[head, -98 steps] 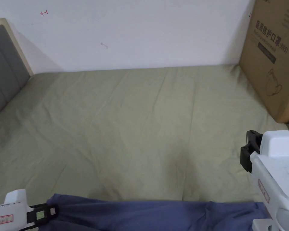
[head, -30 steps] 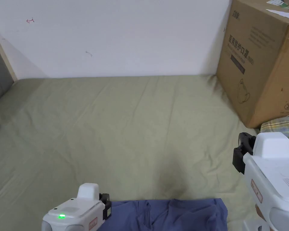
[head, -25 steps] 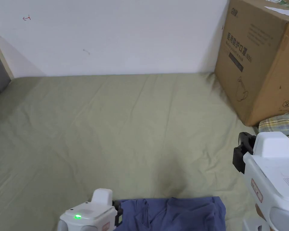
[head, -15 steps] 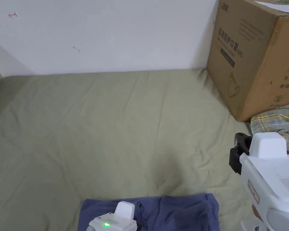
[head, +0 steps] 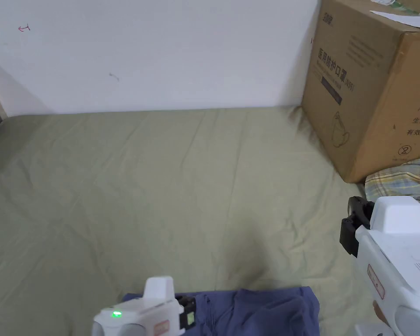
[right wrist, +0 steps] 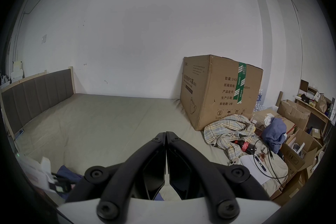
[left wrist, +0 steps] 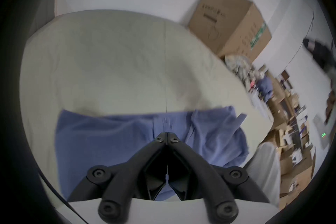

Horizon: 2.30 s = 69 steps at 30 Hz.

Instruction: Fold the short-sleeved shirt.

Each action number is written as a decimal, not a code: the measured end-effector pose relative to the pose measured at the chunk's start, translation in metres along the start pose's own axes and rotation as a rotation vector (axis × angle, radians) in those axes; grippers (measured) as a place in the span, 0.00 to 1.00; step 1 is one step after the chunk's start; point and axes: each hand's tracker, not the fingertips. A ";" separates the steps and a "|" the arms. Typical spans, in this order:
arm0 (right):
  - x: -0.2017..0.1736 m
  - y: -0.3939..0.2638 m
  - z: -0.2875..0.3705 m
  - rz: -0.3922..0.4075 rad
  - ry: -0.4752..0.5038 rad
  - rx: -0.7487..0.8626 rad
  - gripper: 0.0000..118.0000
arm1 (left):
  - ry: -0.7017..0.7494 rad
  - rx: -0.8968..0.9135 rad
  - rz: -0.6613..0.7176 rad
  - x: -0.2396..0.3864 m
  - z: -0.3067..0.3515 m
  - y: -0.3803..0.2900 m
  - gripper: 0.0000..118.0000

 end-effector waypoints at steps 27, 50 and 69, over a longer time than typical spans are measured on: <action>-0.039 -0.001 -0.012 0.055 0.048 -0.031 0.00 | -0.193 -0.190 0.477 -0.213 0.004 -0.015 0.66; -0.036 0.005 -0.015 0.046 0.052 -0.014 0.00 | -0.069 -0.161 0.228 -0.164 0.050 0.023 0.10; -0.041 0.007 -0.018 0.002 0.106 0.014 0.00 | 0.181 -0.145 0.159 -0.139 0.141 0.086 0.10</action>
